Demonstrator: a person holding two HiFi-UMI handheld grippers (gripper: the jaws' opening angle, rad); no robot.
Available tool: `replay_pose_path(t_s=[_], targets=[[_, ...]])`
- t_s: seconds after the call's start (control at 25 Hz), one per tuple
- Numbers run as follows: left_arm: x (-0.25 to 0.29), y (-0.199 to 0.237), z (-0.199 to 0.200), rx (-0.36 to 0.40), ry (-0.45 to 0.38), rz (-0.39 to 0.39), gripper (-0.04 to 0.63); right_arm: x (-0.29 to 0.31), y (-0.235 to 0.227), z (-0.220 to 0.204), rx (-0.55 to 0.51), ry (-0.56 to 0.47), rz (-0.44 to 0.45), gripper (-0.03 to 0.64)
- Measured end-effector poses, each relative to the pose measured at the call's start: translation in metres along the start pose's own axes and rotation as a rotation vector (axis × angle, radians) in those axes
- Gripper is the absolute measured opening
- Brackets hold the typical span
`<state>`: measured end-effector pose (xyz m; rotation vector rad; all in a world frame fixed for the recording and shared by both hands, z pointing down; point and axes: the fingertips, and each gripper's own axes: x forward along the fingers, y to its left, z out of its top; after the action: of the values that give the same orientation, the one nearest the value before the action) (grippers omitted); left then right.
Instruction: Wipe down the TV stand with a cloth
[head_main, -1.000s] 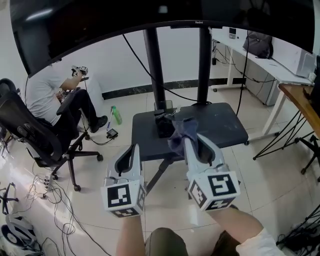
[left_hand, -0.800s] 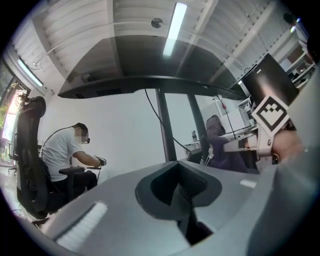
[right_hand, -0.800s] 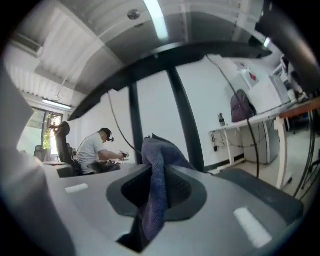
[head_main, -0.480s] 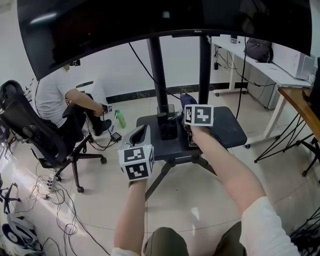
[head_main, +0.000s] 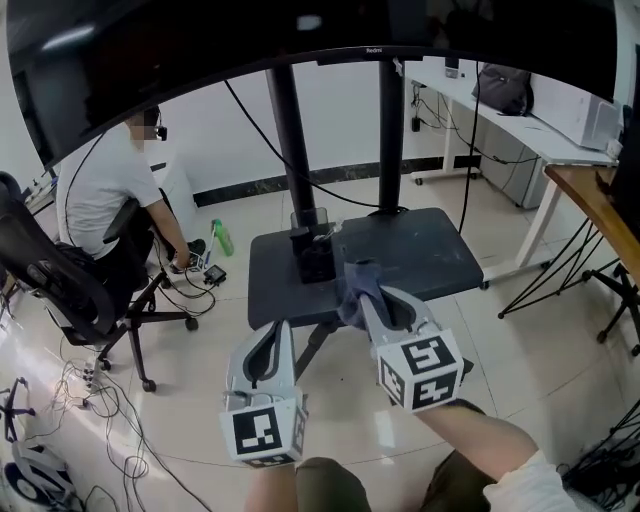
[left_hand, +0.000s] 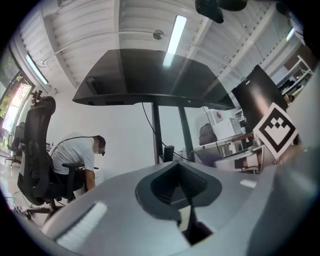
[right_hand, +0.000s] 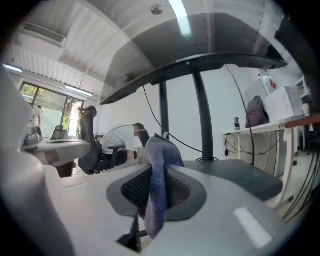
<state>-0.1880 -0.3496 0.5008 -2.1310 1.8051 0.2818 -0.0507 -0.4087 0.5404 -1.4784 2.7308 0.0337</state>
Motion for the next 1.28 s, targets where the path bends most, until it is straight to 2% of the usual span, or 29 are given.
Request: replay_pose_path(t_s=[0.08,0.16,0.24,0.28,0.36,0.52,0.68,0.8,0.88,1.04,1.28], targets=[[-0.017,-0.022,-0.012,0.001,0.062,-0.037,0.025,-0.028,0.007,0.004,-0.05,-0.124,0.0,0.058],[-0.025,-0.041,-0.024,0.036,0.146,-0.068,0.025,-0.05,0.008,0.011,-0.091,-0.2,-0.012,0.058],[-0.018,-0.049,-0.027,0.046,0.174,-0.081,0.025,-0.058,-0.003,0.026,-0.106,-0.243,-0.03,0.058],[-0.008,-0.048,-0.026,0.031,0.162,-0.086,0.025,-0.055,-0.016,0.032,-0.095,-0.245,-0.043,0.058],[0.02,-0.043,-0.015,-0.002,0.101,-0.087,0.025,-0.036,-0.054,0.041,-0.066,-0.203,-0.087,0.058],[0.08,-0.034,0.009,0.062,0.04,-0.08,0.025,0.029,-0.138,0.045,-0.006,-0.06,-0.175,0.058],[0.132,-0.033,0.003,0.076,0.128,-0.069,0.026,0.094,-0.183,0.025,0.007,0.093,-0.195,0.057],[0.15,-0.039,-0.004,0.06,0.186,-0.075,0.028,0.125,-0.199,0.0,0.01,0.166,-0.206,0.058],[0.147,-0.042,-0.016,0.05,0.217,-0.074,0.028,0.134,-0.203,-0.016,0.015,0.199,-0.207,0.058],[0.117,-0.054,0.001,0.071,0.134,-0.087,0.028,0.105,-0.188,-0.015,-0.005,0.18,-0.185,0.058],[0.056,-0.069,0.02,-0.006,0.011,-0.125,0.028,-0.018,-0.121,0.002,-0.06,0.063,-0.144,0.058]])
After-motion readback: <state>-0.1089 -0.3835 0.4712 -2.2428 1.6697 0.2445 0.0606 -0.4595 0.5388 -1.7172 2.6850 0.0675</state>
